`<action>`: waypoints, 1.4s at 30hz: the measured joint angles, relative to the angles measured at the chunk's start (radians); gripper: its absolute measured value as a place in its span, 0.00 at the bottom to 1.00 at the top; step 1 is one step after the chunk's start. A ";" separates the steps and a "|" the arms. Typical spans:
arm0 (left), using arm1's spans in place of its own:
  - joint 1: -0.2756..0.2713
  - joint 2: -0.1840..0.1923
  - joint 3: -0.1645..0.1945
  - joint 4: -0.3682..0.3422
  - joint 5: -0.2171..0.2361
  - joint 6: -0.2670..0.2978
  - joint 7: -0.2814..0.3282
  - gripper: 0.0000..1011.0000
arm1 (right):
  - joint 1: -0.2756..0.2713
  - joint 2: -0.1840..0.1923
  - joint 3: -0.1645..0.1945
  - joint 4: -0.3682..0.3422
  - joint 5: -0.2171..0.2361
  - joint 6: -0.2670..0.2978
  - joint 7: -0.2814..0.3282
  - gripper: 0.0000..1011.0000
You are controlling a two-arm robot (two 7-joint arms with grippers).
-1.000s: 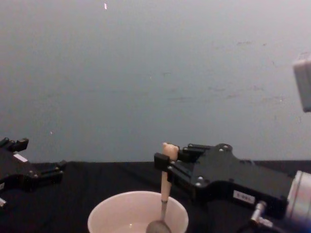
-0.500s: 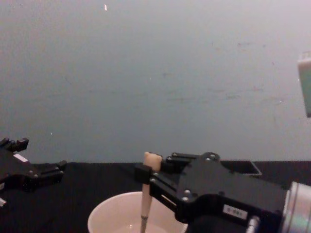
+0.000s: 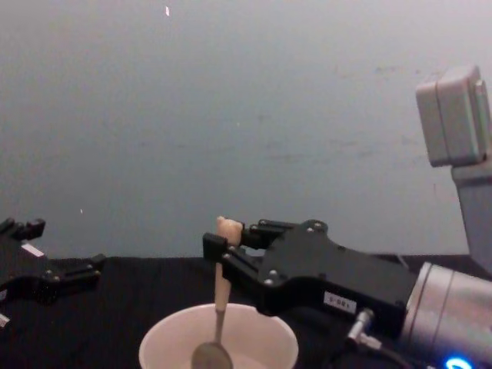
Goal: Pick up the stirring spoon with one hand, stir inside the cup, then place it back in its original position.
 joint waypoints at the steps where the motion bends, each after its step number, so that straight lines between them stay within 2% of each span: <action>1: 0.000 0.000 0.000 0.000 0.000 0.000 0.000 0.99 | 0.004 -0.002 0.003 0.007 -0.003 -0.002 -0.005 0.21; 19: 0.000 0.000 0.000 0.000 0.000 0.000 0.000 0.99 | -0.004 0.009 0.033 0.006 -0.014 0.003 -0.022 0.21; 28: 0.000 0.000 0.000 0.000 0.000 0.000 0.000 0.99 | -0.030 0.040 0.045 -0.033 -0.002 0.011 -0.006 0.21; 35: 0.000 0.000 0.000 0.000 0.000 0.000 0.000 0.99 | -0.069 0.073 0.032 -0.091 0.022 0.019 0.031 0.21; 42: 0.000 0.000 0.000 0.000 0.000 0.000 0.000 0.99 | -0.077 0.073 0.010 -0.111 0.032 0.020 0.048 0.21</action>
